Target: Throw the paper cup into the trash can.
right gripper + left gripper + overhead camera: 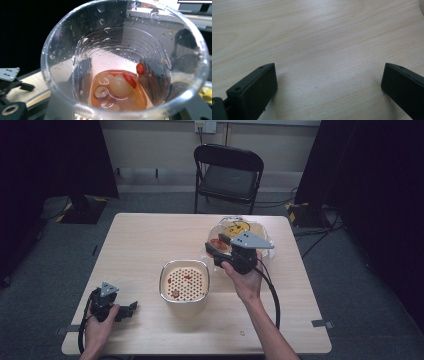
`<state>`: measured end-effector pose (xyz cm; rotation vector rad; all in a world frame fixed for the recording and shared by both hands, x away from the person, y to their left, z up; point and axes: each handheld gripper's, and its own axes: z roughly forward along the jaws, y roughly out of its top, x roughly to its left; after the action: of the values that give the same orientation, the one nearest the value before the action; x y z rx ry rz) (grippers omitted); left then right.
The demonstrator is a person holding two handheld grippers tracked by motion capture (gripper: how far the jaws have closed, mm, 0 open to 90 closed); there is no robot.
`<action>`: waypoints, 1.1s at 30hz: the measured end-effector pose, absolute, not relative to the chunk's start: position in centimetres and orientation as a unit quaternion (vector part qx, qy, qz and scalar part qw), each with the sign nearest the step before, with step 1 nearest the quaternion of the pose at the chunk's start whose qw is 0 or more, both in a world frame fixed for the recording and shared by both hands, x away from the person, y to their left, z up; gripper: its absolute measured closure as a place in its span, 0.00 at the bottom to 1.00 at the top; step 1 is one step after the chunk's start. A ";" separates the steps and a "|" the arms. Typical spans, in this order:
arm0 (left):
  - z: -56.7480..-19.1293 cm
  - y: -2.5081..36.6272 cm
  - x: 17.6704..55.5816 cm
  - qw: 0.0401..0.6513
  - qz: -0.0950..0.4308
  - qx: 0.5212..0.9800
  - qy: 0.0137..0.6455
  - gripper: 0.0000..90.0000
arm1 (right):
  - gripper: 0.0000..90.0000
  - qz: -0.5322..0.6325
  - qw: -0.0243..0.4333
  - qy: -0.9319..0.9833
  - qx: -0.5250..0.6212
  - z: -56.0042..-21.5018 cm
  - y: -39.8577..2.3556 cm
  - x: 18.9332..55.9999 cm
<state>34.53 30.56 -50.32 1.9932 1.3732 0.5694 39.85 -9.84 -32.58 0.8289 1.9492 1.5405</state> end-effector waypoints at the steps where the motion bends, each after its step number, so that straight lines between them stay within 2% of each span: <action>1: -50.3 30.6 34.5 0.322 0.217 0.759 0.523 0.00 | 0.50 0.568 0.258 0.719 0.306 -32.6 -9.8 39.8; 6: -50.3 30.6 34.5 0.321 0.217 0.759 0.523 0.00 | 0.49 0.556 0.296 0.721 0.288 -32.4 -8.9 40.0; 7: -50.3 30.6 34.5 0.321 0.217 0.759 0.523 0.00 | 0.49 0.547 0.315 0.724 0.279 -32.4 -8.6 40.1; 10: -50.3 30.6 34.5 0.322 0.217 0.759 0.523 0.00 | 0.49 0.541 0.328 0.724 0.277 -32.4 -8.4 40.2; 11: -50.3 30.6 34.5 0.322 0.217 0.759 0.523 0.00 | 0.49 0.526 0.348 0.728 0.269 -32.5 -8.1 40.2; 19: -50.3 30.6 34.5 0.322 0.217 0.759 0.523 0.00 | 0.49 0.460 0.403 0.756 0.232 -33.1 -7.0 40.5; 33: -50.3 30.6 34.5 0.322 0.217 0.759 0.523 0.00 | 0.50 0.365 0.474 0.786 0.154 -32.8 -4.8 39.6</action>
<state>34.53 30.56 -50.32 1.9933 1.3735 0.5693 39.64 -4.84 -32.82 0.3777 1.9232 0.8936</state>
